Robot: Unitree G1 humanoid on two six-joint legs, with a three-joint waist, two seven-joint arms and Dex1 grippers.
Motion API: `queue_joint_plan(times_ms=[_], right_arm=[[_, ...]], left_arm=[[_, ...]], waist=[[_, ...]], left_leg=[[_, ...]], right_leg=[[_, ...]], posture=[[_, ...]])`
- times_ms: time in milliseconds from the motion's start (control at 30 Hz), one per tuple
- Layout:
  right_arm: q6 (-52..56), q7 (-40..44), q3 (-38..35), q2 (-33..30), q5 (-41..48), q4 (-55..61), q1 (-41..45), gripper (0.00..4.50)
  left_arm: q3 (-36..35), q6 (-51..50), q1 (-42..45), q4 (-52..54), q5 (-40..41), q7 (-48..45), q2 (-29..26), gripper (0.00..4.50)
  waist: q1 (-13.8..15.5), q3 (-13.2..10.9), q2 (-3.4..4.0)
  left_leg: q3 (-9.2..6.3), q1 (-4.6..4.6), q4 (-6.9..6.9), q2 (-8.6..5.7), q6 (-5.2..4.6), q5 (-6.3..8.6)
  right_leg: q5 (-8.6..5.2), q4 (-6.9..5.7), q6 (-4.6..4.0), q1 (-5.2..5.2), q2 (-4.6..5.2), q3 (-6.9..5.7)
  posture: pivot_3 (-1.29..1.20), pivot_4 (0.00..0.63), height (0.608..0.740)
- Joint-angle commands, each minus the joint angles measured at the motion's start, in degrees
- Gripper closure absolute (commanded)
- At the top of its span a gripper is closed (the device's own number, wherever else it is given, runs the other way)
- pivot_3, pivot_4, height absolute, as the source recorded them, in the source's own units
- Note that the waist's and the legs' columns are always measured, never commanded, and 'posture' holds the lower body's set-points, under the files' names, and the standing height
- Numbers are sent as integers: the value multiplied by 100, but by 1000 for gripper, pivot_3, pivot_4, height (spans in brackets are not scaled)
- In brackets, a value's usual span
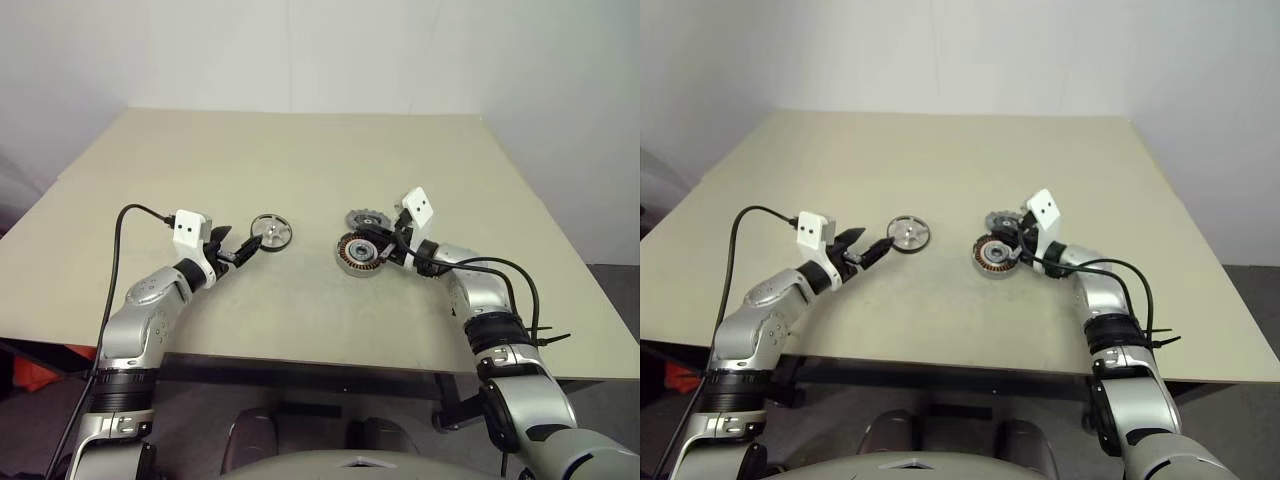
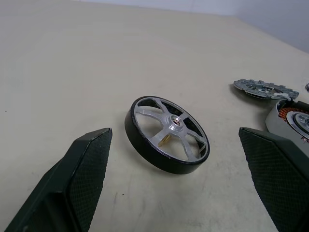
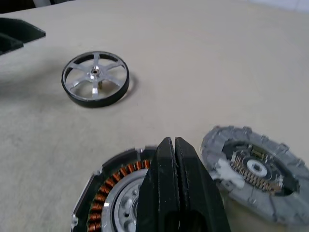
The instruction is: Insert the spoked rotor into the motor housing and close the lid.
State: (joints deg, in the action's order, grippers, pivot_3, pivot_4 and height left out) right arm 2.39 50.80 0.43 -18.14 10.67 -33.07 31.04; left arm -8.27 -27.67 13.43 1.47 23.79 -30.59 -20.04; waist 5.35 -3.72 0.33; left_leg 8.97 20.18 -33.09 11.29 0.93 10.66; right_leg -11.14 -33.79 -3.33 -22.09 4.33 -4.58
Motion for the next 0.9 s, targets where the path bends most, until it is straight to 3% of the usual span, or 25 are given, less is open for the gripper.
queue_joint_plan(times_ms=[33,367,633,900], right_arm=[[-259,-207,-32,75,-69,-175,107,4463],[-734,-694,-116,42,-248,-807,417,4463],[-451,-184,-115,79,73,-238,320,4463],[-374,-270,34,235,-95,-254,103,4463]], left_arm=[[-28,71,70,207,0,46,-26,0],[-25,98,79,175,-22,95,-32,0],[-25,111,94,151,-31,112,-18,0],[-33,107,64,187,-30,102,-45,0]], waist=[[-1,0,0],[-7,0,0],[-6,0,0],[-5,0,0]], left_leg=[[0,0,0,0,0,0],[0,-2,0,0,1,-1],[1,4,1,0,0,0],[1,3,1,0,1,0]], right_leg=[[0,0,1,0,0,0],[0,0,0,1,0,1],[1,0,-2,-5,0,0],[1,0,-2,-4,0,0]], posture=[[0,0,740],[0,0,740],[0,0,740],[0,0,740]])
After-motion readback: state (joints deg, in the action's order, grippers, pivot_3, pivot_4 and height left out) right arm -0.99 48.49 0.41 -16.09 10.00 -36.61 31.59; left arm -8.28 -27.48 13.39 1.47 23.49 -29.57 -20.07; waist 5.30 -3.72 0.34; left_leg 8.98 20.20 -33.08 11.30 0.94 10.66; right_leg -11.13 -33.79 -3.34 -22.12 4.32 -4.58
